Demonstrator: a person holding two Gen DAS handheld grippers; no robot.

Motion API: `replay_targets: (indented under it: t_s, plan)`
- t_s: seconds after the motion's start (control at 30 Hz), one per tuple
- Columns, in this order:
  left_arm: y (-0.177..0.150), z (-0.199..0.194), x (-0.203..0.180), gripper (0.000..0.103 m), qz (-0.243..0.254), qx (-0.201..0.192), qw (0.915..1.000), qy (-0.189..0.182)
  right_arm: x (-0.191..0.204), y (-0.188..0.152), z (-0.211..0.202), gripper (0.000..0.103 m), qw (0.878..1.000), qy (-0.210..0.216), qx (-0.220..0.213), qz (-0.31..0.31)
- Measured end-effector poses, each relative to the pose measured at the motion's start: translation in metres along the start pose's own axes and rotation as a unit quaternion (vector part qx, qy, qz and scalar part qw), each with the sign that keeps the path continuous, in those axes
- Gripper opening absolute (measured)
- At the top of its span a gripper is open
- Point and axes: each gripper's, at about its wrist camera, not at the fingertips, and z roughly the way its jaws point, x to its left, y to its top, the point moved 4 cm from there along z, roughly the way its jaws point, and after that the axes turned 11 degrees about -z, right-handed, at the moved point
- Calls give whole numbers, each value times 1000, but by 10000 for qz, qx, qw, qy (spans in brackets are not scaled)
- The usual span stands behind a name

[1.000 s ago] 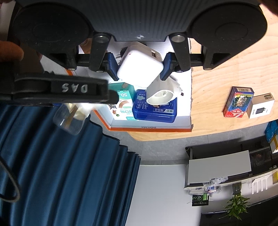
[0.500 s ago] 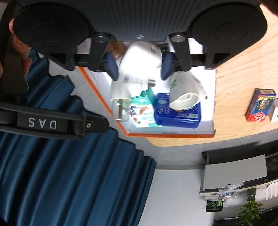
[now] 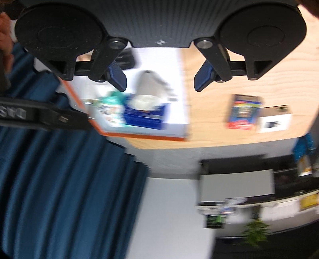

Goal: Organize rigid objects
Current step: 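Open both tools and move them to the white charger box and card box, then grasp the white charger box with the left tool while the right tool grasps the tiger card box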

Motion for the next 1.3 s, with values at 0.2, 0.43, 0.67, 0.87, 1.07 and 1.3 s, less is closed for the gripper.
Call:
replay_targets:
  t_s: [0.2,0.43,0.67,0.87,1.07,1.3]
  plan:
    - [24,0,78,85,-549,-224,9945,864,48,2,14,102,9987,399,91,-297]
    - [67,30,139,91,-895,-414,9831,1541,87,2,29,102,9961,708,159,-503]
    - [90,84,158,92,-749,-166,9825,1696,103,2,45,102,9946,850,199,-564]
    - [86,107,172,94,-714,-120,9819,1749,109,4,67,102,9937,916,321,-560]
    - [79,106,179,79,-213,-42,9842,1755,123,9,94,102,9919,1050,440,-566]
    - [73,66,194,79,-288,-329,9822,1827,146,20,147,102,9901,1150,809,-28]
